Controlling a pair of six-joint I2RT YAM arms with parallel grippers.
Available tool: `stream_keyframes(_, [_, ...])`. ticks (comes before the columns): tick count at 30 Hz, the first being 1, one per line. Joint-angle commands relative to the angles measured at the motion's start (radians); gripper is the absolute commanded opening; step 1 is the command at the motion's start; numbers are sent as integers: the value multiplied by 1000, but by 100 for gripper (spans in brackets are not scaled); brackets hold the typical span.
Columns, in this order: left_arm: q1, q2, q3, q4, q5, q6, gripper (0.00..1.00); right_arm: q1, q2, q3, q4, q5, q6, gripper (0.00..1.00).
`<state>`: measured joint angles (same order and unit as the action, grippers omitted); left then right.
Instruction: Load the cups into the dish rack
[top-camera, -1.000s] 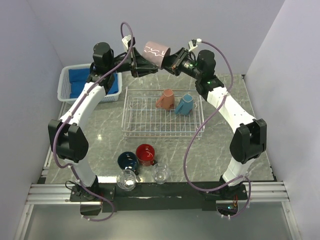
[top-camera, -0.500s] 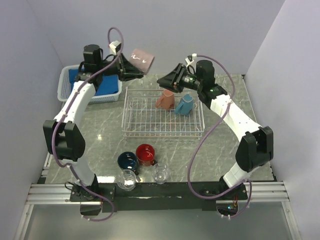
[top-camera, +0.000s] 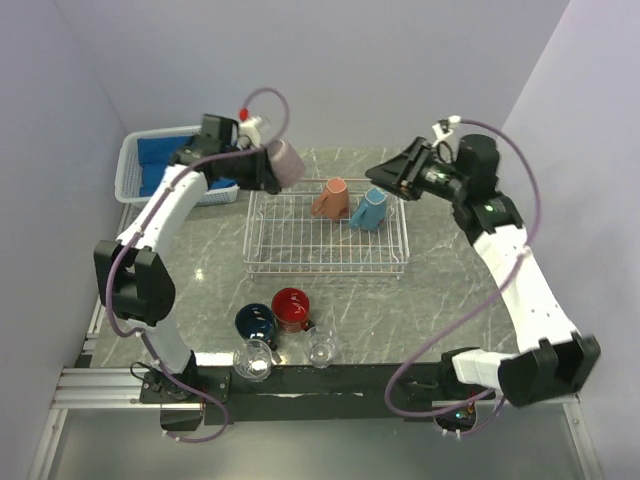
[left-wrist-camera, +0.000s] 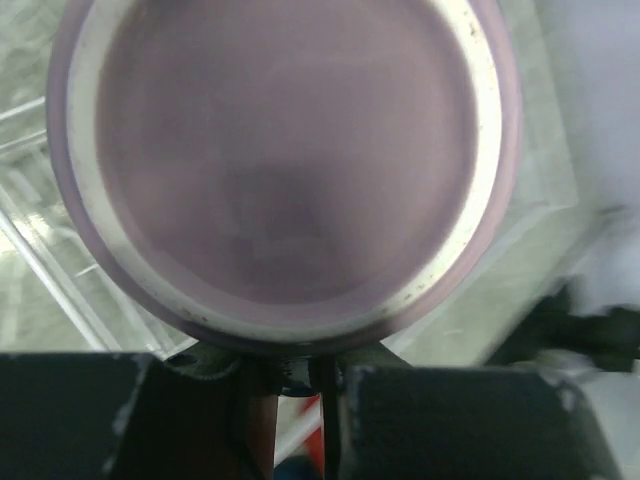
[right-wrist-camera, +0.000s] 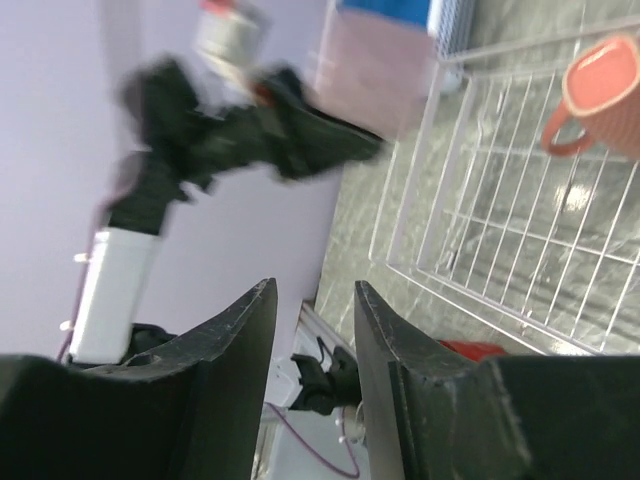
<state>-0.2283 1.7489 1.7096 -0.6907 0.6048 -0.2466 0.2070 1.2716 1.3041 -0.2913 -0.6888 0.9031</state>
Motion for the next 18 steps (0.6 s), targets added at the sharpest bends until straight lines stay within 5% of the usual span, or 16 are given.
stream_keyframes(1, [-88, -37, -71, 11, -293, 236, 1, -63, -115, -17, -55, -9, -36, 45])
stream_keyframes(6, [-149, 7, -123, 48, -442, 311, 1, -123, -216, -89, -95, -18, -47, 48])
stream_keyframes(18, [-183, 175, -87, 140, -517, 336, 1, -188, -310, -151, -134, -41, -59, 47])
